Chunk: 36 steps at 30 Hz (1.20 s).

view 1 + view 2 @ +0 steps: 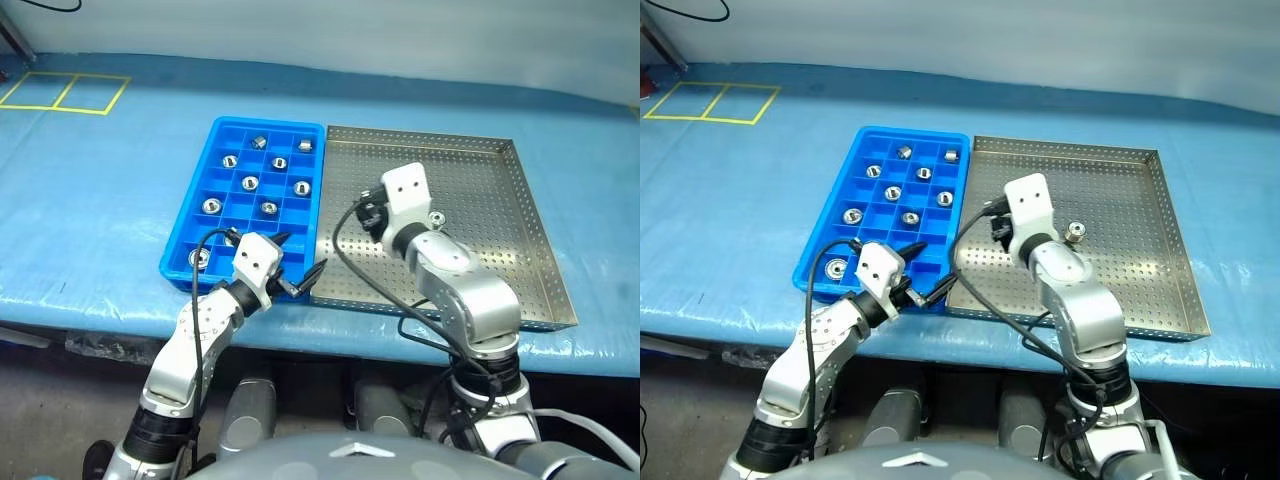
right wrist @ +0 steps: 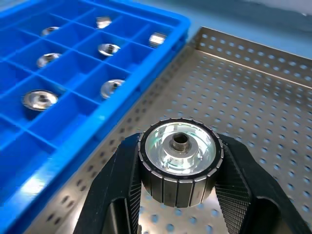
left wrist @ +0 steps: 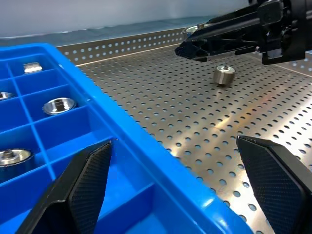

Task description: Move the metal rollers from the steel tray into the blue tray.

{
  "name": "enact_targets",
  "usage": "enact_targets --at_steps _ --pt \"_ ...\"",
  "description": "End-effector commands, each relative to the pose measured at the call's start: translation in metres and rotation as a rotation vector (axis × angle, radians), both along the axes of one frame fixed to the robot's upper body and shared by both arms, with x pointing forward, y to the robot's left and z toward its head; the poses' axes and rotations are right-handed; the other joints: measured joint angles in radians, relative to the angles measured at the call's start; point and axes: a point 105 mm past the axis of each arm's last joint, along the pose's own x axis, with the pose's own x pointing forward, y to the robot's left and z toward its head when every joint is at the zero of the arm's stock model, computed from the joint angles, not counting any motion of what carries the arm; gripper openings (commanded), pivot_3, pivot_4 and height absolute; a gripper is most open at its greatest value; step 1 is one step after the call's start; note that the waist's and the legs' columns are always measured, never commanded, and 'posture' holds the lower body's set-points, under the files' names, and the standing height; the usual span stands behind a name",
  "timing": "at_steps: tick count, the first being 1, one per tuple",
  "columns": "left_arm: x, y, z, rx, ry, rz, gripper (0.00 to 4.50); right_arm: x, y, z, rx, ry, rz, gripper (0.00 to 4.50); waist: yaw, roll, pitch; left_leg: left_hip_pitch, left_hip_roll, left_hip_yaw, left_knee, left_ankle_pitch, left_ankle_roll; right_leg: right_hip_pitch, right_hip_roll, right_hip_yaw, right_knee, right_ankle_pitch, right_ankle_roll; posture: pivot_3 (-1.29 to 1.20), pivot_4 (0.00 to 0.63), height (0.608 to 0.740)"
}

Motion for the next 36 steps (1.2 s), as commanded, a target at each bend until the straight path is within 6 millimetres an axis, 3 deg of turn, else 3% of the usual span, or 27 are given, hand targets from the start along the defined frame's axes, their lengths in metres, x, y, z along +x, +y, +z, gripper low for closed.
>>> enact_targets --at_steps 1,4,8,11,15,24,28,32,33,36 --pt "-0.004 0.008 0.008 0.002 -0.033 0.051 4.5 -0.007 0.03 0.007 0.011 -0.014 0.127 1.72 0.016 0.0 0.0 0.0 0.0 0.0 0.0 0.0 0.0 0.0 0.0 0.0 0.0 0.0 0.0 0.26 0.15 0.74" --pt "-0.009 0.018 0.008 0.005 -0.027 0.105 4.5 -0.012 0.054 0.002 0.005 0.0 0.218 1.72 0.031 0.0 0.0 0.0 0.0 0.0 0.0 0.0 0.0 0.0 0.0 0.0 0.0 0.0 0.0 0.3 0.15 0.74" --pt "-0.013 0.024 0.007 0.012 -0.024 0.139 4.5 -0.012 0.067 -0.007 0.0 0.025 0.266 1.72 0.059 0.0 0.0 -0.001 0.0 -0.001 0.0 0.0 0.0 -0.001 0.0 -0.001 0.0 0.0 0.0 0.32 0.15 0.74" --pt "-0.014 0.025 0.007 0.012 -0.023 0.149 4.5 -0.009 0.072 -0.018 0.003 0.058 0.277 1.72 0.079 0.0 0.0 -0.001 0.0 0.0 0.0 0.0 0.0 0.0 0.0 -0.001 -0.001 0.0 0.0 0.33 0.15 0.74" --pt "-0.014 0.024 0.006 0.01 -0.021 0.143 4.5 0.003 0.059 -0.038 -0.005 0.109 0.196 1.72 0.094 0.0 0.0 -0.001 0.0 0.0 0.0 0.0 -0.001 -0.001 0.0 -0.001 -0.001 0.0 0.0 0.33 0.15 0.74" --pt "-0.012 0.018 0.005 0.008 -0.022 0.093 4.5 0.004 0.029 -0.036 0.028 0.119 0.105 4.49 0.102 -0.001 0.0 -0.001 -0.001 0.0 0.0 -0.001 -0.001 -0.001 -0.001 -0.001 -0.002 0.0 0.0 0.27 0.15 0.74" --pt "-0.01 0.015 0.006 0.01 -0.025 0.075 4.5 0.0 0.018 -0.029 0.034 0.095 0.077 4.49 0.1 -0.001 -0.001 -0.001 -0.002 0.0 0.001 -0.001 -0.001 -0.001 -0.002 -0.001 -0.003 0.0 0.0 0.26 0.15 0.74" --pt "-0.009 0.013 0.006 0.015 -0.028 0.066 4.5 0.013 -0.039 -0.009 0.008 -0.005 -0.142 4.49 0.096 -0.001 0.0 -0.002 -0.001 0.0 0.0 -0.001 -0.001 -0.001 -0.002 -0.001 -0.002 0.0 0.0 0.25 0.15 0.74" --pt "-0.008 0.013 0.006 0.016 -0.028 0.065 4.5 0.015 -0.048 -0.008 0.003 -0.011 -0.175 4.49 0.095 -0.001 0.0 -0.002 -0.001 0.001 0.0 -0.001 -0.001 -0.001 -0.002 -0.001 -0.002 0.0 0.0 0.25 0.15 0.74" --pt "-0.006 0.01 0.005 0.025 -0.03 0.058 4.5 0.025 -0.103 -0.011 -0.074 -0.026 -0.384 4.49 0.092 -0.001 0.0 -0.002 -0.001 0.001 0.0 -0.001 -0.001 -0.002 -0.002 -0.001 -0.002 0.0 0.0 0.23 0.15 0.74"
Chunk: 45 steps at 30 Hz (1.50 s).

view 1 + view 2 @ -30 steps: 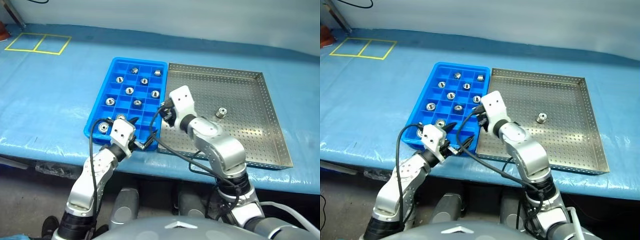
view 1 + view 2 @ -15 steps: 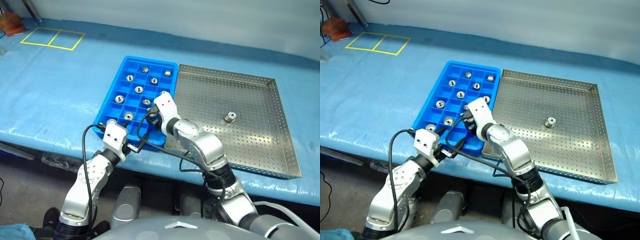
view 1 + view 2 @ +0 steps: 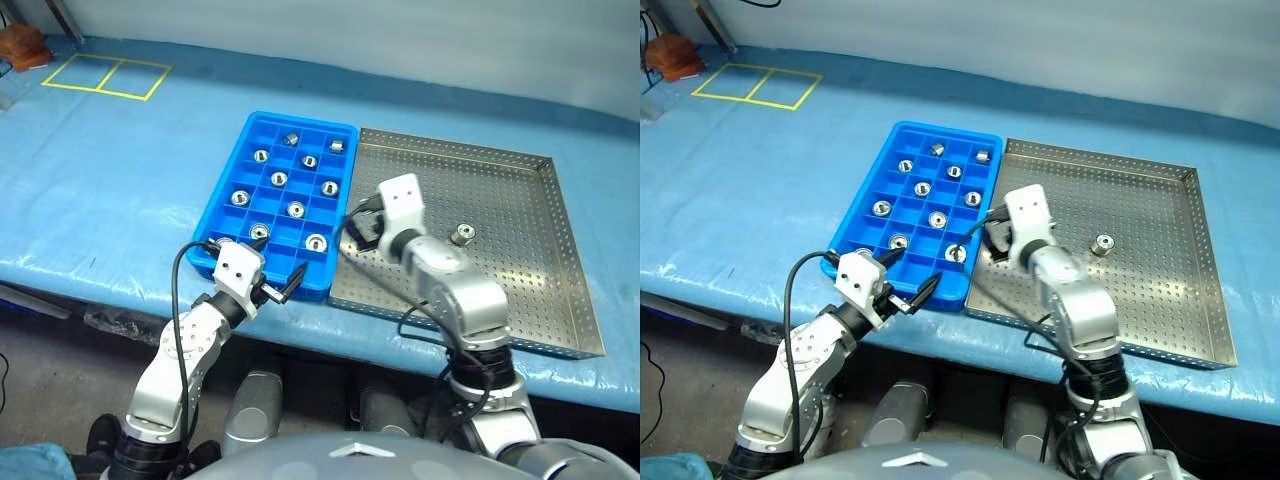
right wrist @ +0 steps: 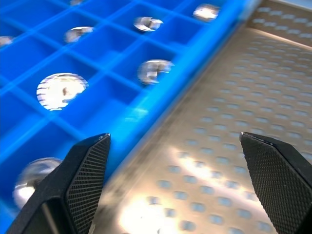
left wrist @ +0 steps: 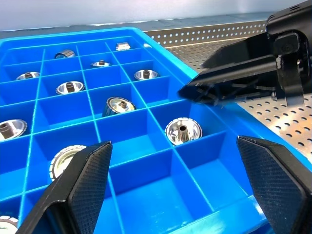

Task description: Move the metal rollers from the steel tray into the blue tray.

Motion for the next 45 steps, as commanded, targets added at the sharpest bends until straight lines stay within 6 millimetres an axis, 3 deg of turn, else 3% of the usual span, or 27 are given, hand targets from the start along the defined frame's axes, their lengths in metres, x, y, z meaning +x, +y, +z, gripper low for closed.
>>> enact_targets --at_steps 1,8,20,22,26,30,37,45 --pt "0.003 -0.006 0.006 0.004 -0.033 -0.024 4.5 0.009 -0.054 0.009 -0.047 -0.056 -0.208 4.49 -0.003 0.0 0.0 0.0 0.0 0.0 0.0 0.0 0.0 0.0 0.0 0.0 0.0 0.0 0.0 0.22 0.15 0.74" --pt "0.008 -0.014 0.007 0.012 -0.042 -0.071 4.5 0.017 -0.096 -0.015 0.021 -0.004 -0.401 4.49 -0.027 0.001 0.0 0.0 0.0 0.001 -0.001 0.0 0.0 0.0 0.0 0.001 0.0 0.0 0.0 0.17 0.15 0.74" --pt "0.012 -0.016 0.008 0.017 -0.05 -0.084 4.5 0.011 -0.109 -0.062 0.077 0.103 -0.525 4.49 -0.028 0.002 0.0 0.001 0.0 0.0 0.005 0.001 0.002 0.003 0.0 0.001 0.001 0.001 0.002 0.19 0.15 0.74" --pt "0.012 -0.016 0.008 0.019 -0.049 -0.081 4.5 0.009 -0.105 -0.063 0.097 0.102 -0.518 4.09 -0.027 0.002 0.0 0.001 0.0 0.0 0.005 0.001 0.002 0.003 0.0 0.001 0.002 0.001 0.002 0.19 0.15 0.74" --pt "0.012 -0.014 0.009 0.02 -0.051 -0.067 4.5 0.007 -0.086 -0.047 0.116 0.06 -0.447 2.91 -0.023 0.002 0.0 0.001 -0.001 0.0 0.004 0.001 0.002 0.003 0.0 0.001 0.001 0.001 0.002 0.2 0.15 0.74" --pt "0.012 -0.012 0.01 0.019 -0.06 -0.043 4.5 0.008 -0.056 -0.018 0.104 -0.015 -0.31 1.71 -0.027 0.003 0.001 0.0 -0.001 0.0 0.004 0.001 0.002 0.002 0.0 0.001 0.001 0.001 0.002 0.2 0.15 0.74" --pt "0.016 0.001 0.015 0.024 -0.115 0.074 4.5 -0.003 0.029 0.028 0.068 -0.105 0.089 1.71 -0.03 0.004 0.001 0.0 0.0 -0.001 0.004 0.001 0.002 0.001 0.0 0.001 0.002 0.001 0.001 0.22 0.15 0.74" --pt "0.007 0.019 0.019 -0.037 -0.134 0.131 4.5 -0.026 0.115 0.033 -0.006 -0.142 0.515 1.71 -0.025 0.004 0.001 0.0 0.0 -0.001 0.0 0.001 0.002 0.0 0.0 0.0 0.0 0.0 0.0 0.27 0.15 0.74"
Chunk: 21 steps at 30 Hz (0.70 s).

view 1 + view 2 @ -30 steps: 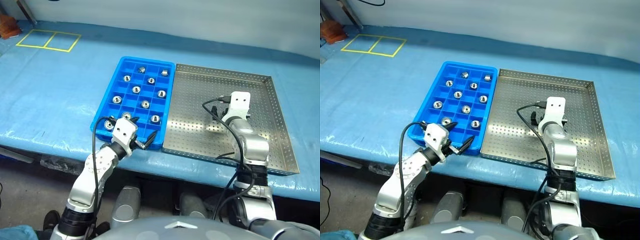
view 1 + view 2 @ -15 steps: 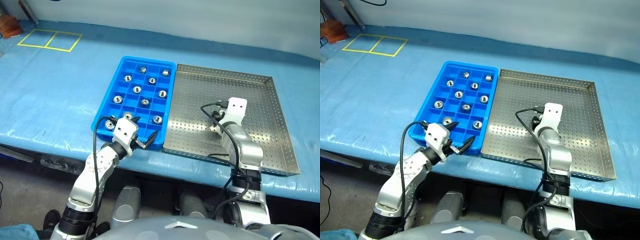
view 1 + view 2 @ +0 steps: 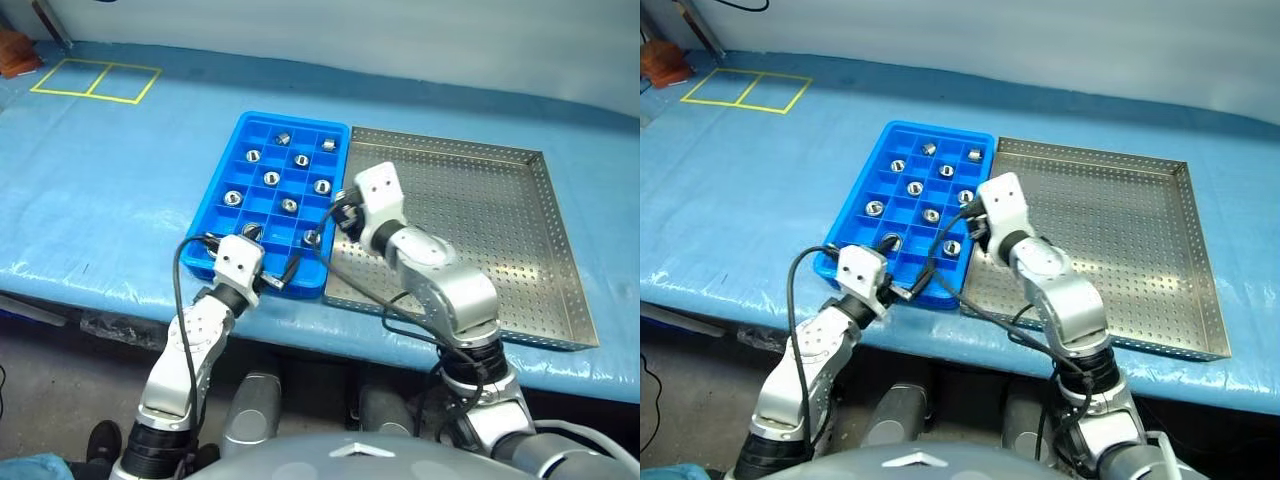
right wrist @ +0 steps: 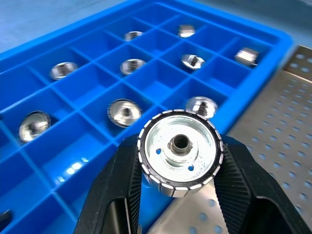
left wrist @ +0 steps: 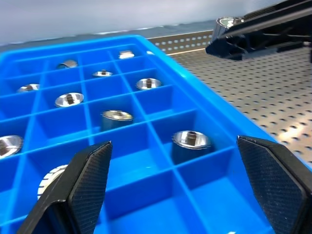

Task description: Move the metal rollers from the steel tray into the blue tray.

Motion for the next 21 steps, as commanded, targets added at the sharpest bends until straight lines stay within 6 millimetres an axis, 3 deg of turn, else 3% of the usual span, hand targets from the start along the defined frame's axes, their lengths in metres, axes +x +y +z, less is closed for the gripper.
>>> enact_targets --at_steps 1,7,11,20,21 --pt "-0.009 0.005 0.018 -0.041 -0.068 -0.012 4.5 -0.009 0.03 0.013 -0.03 -0.117 0.164 1.71 0.001 0.0 0.0 0.0 0.0 0.0 0.0 0.0 0.0 0.0 0.0 0.0 0.0 0.0 0.0 0.28 0.15 0.74" --pt "-0.035 0.019 0.014 -0.027 -0.013 -0.046 4.5 -0.017 0.056 -0.009 -0.056 -0.051 0.305 1.71 0.009 -0.002 0.001 0.0 0.0 0.0 -0.002 -0.001 -0.001 -0.001 0.0 0.0 -0.002 -0.001 -0.001 0.33 0.15 0.74" --pt "-0.04 0.025 0.014 -0.016 -0.002 -0.017 4.5 -0.025 0.069 -0.022 -0.055 0.001 0.367 1.71 0.025 -0.002 0.001 0.0 0.001 0.0 -0.002 -0.001 -0.001 -0.001 0.0 -0.001 -0.001 -0.001 -0.001 0.36 0.15 0.74" --pt "-0.042 0.016 0.014 -0.026 0.002 -0.031 4.5 -0.041 0.069 -0.044 -0.059 0.139 0.429 1.71 0.051 -0.003 0.001 0.0 0.001 0.001 -0.003 -0.002 -0.003 -0.001 0.0 -0.001 -0.002 -0.001 -0.001 0.36 0.15 0.74" --pt "-0.041 0.015 0.014 -0.028 0.001 -0.036 4.5 -0.041 0.069 -0.045 -0.052 0.147 0.425 2.06 0.053 -0.003 0.001 0.0 0.001 0.001 -0.003 -0.002 -0.003 -0.002 0.0 -0.001 -0.002 -0.001 -0.001 0.36 0.15 0.74"
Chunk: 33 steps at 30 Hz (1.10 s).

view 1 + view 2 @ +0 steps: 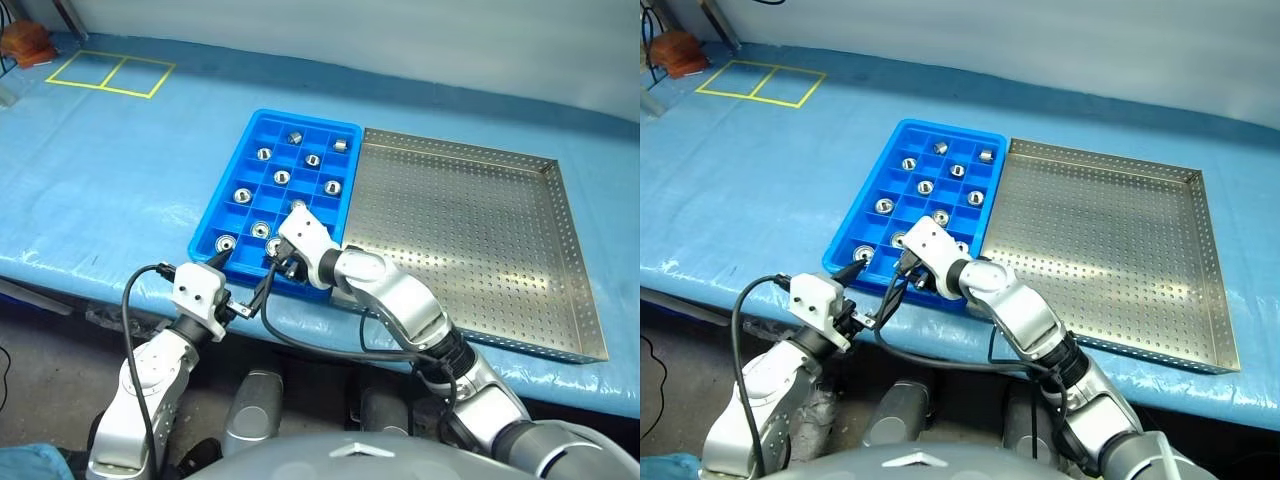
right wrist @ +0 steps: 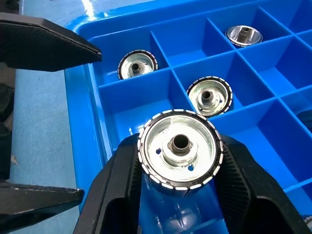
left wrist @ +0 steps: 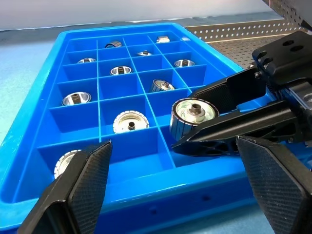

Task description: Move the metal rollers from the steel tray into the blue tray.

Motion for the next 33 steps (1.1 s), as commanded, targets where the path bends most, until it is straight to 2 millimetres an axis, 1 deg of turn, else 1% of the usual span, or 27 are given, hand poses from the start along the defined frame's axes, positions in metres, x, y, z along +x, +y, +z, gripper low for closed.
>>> enact_targets --at_steps 1,2,7,8,12,15,18,20,22,24,26,30,33 --pt "0.001 -0.009 0.016 -0.017 -0.058 -0.027 4.5 -0.008 0.001 -0.005 0.022 0.061 0.015 2.45 0.004 0.0 0.0 0.0 0.0 0.0 0.0 0.0 0.0 0.0 0.0 0.0 0.0 0.0 0.0 0.35 0.15 0.74" --pt "0.002 -0.01 0.016 -0.018 -0.059 -0.032 4.5 -0.008 0.0 -0.005 0.024 0.063 0.007 2.68 0.006 0.0 0.0 0.0 0.0 0.0 0.0 0.0 0.0 0.0 0.0 0.0 0.0 0.0 0.0 0.35 0.15 0.74" --pt "0.006 -0.018 0.017 -0.024 -0.062 -0.074 4.5 -0.005 -0.01 0.0 0.041 0.045 -0.053 4.36 0.009 0.0 0.0 0.0 0.0 0.0 0.0 0.0 -0.001 0.0 0.0 0.0 -0.001 0.0 0.0 0.3 0.15 0.74" --pt "0.008 -0.019 0.016 -0.019 -0.065 -0.076 4.5 -0.004 -0.013 0.001 0.046 0.039 -0.073 4.46 0.009 0.0 0.0 0.0 0.0 0.0 0.0 0.0 -0.001 0.0 0.0 0.0 -0.001 0.0 0.0 0.29 0.15 0.74" --pt "0.026 -0.017 0.017 0.014 -0.101 0.007 4.5 0.002 -0.034 0.011 0.086 -0.009 -0.18 4.46 0.01 -0.001 0.0 0.0 0.0 0.0 0.001 0.0 -0.001 0.001 0.0 0.0 -0.002 0.0 0.0 0.24 0.15 0.74" --pt "0.046 -0.013 0.019 0.027 -0.127 0.104 4.5 0.008 -0.052 0.023 0.135 -0.083 -0.275 4.46 0.002 -0.001 -0.001 0.0 0.0 0.0 0.002 0.0 -0.001 0.001 0.0 0.0 -0.001 0.0 0.001 0.22 0.15 0.74" --pt "0.066 -0.011 0.026 -0.02 -0.15 0.183 4.5 0.011 -0.072 0.028 0.15 -0.133 -0.37 4.46 -0.008 -0.001 -0.001 0.0 0.0 0.0 0.002 0.0 -0.001 0.002 0.0 0.0 -0.001 0.001 0.001 0.15 0.15 0.74" --pt "0.076 -0.014 0.03 -0.053 -0.154 0.191 4.5 0.01 -0.086 0.029 0.139 -0.175 -0.427 4.46 -0.02 -0.002 -0.001 -0.001 -0.001 0.0 0.004 0.0 -0.001 0.002 0.0 0.0 -0.001 0.001 0.002 0.11 0.15 0.74" --pt "0.082 -0.018 0.033 -0.056 -0.161 0.168 4.5 0.007 -0.097 0.029 0.134 -0.198 -0.465 4.46 -0.038 -0.002 -0.001 -0.001 -0.001 0.0 0.004 0.0 -0.001 0.003 0.0 0.0 -0.001 0.001 0.002 0.07 0.15 0.74" --pt "0.087 -0.018 0.035 -0.04 -0.172 0.151 4.5 0.003 -0.109 0.028 0.132 -0.225 -0.506 4.46 -0.062 -0.002 -0.001 -0.001 -0.001 0.0 0.004 0.0 -0.001 0.003 0.0 0.001 -0.001 0.001 0.002 0.04 0.15 0.74" --pt "0.091 -0.015 0.037 -0.02 -0.186 0.134 4.5 -0.003 -0.124 0.026 0.113 -0.252 -0.55 4.46 -0.085 -0.002 -0.001 -0.001 -0.001 0.0 0.004 0.0 -0.001 0.003 0.0 0.001 -0.001 0.001 0.002 0.01 0.15 0.74" --pt "0.099 -0.004 0.037 0.021 -0.188 0.154 4.5 -0.012 -0.148 0.018 0.092 -0.243 -0.647 4.46 -0.123 -0.002 -0.001 0.0 0.0 0.0 0.004 0.0 0.0 0.003 0.0 0.001 0.001 0.001 0.002 -0.02 0.15 0.74" --pt "0.099 -0.003 0.036 0.032 -0.182 0.144 4.5 -0.017 -0.158 0.016 0.099 -0.233 -0.69 4.46 -0.14 -0.002 -0.001 0.001 0.0 0.001 0.006 0.0 0.0 0.003 0.0 0.001 0.002 0.001 0.002 -0.02 0.15 0.74"
